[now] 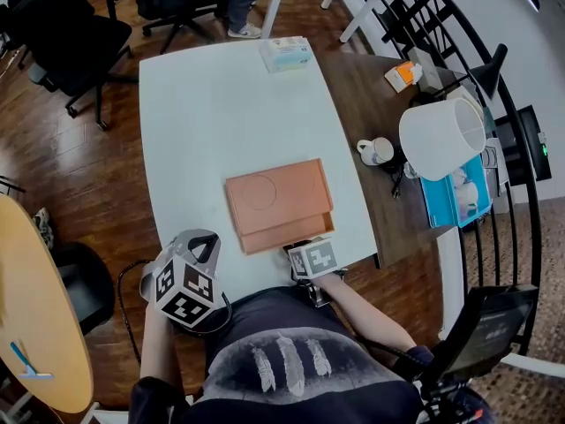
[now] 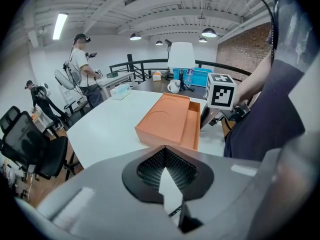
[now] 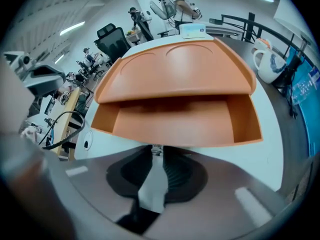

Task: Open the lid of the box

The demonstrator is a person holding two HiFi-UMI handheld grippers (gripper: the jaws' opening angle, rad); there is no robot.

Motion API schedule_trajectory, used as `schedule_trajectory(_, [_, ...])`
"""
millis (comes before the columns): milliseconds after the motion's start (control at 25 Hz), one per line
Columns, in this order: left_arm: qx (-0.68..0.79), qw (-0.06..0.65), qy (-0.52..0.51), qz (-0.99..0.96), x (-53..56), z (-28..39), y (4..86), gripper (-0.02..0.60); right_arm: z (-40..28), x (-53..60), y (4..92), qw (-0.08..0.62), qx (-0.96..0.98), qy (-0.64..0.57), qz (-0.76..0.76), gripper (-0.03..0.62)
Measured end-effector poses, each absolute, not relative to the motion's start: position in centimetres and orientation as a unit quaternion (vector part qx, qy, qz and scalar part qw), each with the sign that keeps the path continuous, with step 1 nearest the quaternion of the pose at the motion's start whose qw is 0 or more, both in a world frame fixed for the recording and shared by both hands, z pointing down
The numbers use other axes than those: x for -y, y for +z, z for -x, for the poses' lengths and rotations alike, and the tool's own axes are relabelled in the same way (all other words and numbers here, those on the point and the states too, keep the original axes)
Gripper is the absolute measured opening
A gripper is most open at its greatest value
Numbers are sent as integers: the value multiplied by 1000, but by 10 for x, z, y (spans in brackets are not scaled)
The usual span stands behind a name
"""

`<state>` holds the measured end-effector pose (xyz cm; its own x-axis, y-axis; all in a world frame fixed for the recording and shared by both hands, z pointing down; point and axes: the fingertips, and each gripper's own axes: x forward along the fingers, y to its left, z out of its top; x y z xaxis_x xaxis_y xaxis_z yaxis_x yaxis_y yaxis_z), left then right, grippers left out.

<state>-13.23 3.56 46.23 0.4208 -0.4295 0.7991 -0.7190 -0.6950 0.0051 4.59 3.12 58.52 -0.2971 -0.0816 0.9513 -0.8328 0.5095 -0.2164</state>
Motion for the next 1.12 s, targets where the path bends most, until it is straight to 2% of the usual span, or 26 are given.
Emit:
schedule_trajectory(560, [342, 179, 401, -831, -26, 116, 465, 17, -61, -50, 582, 514, 724, 335, -315, 67])
schedule_trajectory(1120, [340, 180, 403, -830, -22, 110, 468, 17, -73, -94, 584, 495, 707, 400, -310, 69])
